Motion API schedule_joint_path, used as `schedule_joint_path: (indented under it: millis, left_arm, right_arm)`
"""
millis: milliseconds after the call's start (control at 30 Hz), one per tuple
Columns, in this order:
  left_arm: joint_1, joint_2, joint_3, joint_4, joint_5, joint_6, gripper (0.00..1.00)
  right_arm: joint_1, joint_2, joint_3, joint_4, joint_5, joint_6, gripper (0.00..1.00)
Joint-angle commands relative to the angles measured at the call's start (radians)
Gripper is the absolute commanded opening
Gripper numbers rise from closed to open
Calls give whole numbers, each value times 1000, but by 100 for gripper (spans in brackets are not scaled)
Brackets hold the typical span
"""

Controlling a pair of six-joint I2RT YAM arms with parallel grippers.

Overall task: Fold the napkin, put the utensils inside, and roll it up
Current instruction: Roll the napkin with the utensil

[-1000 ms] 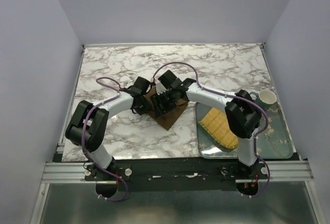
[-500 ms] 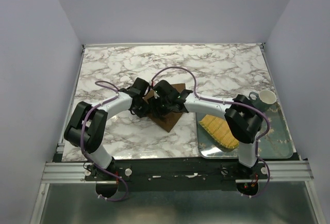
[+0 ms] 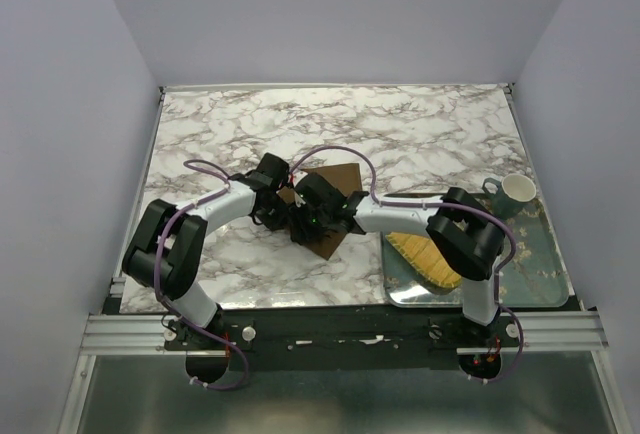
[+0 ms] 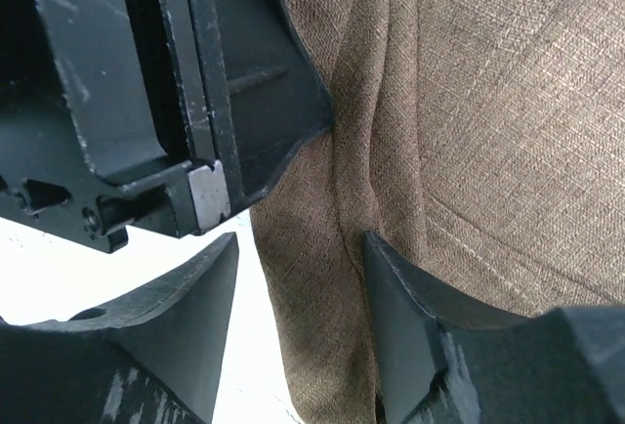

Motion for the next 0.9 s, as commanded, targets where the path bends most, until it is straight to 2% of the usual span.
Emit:
schedule_joint_path:
  millis: [0,100,200,233,433,500,533,633,667,767,833,867]
  left_arm:
    - [-15,7,-33,-51,8,-5,0]
    - [-15,1,-39,-52,8,-3,0]
    - [-14,-5,-50,-52,8,-2,0]
    - [-14,-12,-58,-51,10,-2,0]
    - [-1,-39,-76,-48,59,-11,0]
    - [0,-44,-67,-55,57,0,0]
    - [2,-50,-61,-60,51,7,0]
    - [14,-47,-56,-48,45,32,0]
    - [14,-42,-56,-45,44,56,0]
    - [26,-44,-84,32,59,116,0]
    - [35,-77,-122,111,83,176,0]
    - [43,-97,-136,138,82,194,3]
  right_arm:
    - [26,72,-55,24,8,-46,64]
    - [26,95,-62,24,29,-52,64]
    - [24,94,-87,23,89,-17,51]
    - [23,95,-91,21,98,-11,44]
    - [24,124,-102,23,100,12,44]
    - [24,135,-102,21,95,5,32]
    - [24,135,-105,23,85,0,18]
    - [15,126,-110,44,-48,-25,1]
    - [-6,129,-104,40,-164,-26,1]
    - [-57,138,-101,55,-376,-3,0]
    - [-77,138,-101,57,-443,14,1]
    - [-100,144,-98,57,-511,29,0]
